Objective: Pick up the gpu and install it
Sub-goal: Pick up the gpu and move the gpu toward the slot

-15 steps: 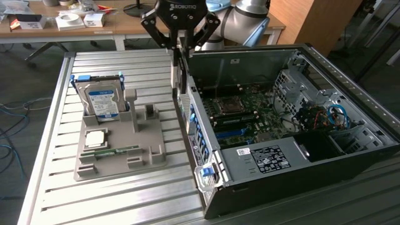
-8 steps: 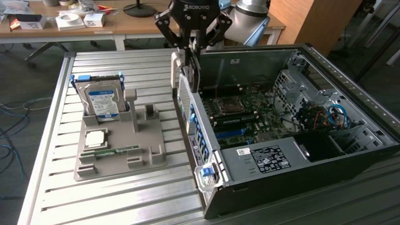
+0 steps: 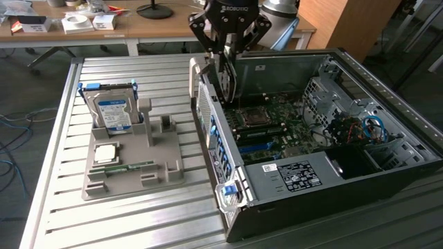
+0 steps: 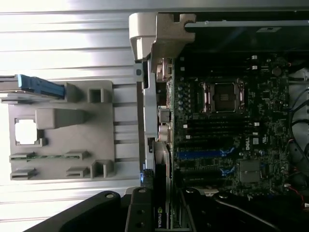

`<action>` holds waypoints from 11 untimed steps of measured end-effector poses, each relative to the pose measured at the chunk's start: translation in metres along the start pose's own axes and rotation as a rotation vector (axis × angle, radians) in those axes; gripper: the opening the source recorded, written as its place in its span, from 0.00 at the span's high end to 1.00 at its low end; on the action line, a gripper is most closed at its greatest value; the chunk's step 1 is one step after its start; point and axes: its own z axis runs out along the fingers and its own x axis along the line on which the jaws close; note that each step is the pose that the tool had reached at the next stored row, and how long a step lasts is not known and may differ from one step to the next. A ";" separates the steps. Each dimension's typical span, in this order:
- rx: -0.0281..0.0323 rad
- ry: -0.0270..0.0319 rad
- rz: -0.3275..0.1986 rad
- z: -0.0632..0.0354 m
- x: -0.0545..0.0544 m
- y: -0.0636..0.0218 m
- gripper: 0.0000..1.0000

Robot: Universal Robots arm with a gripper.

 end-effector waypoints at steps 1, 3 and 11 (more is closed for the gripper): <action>0.0000 0.0000 0.000 0.0002 -0.003 0.0002 0.74; 0.0000 0.0000 0.000 0.0005 -0.008 0.0005 0.74; 0.0000 0.0000 0.000 0.0020 -0.030 0.0018 0.74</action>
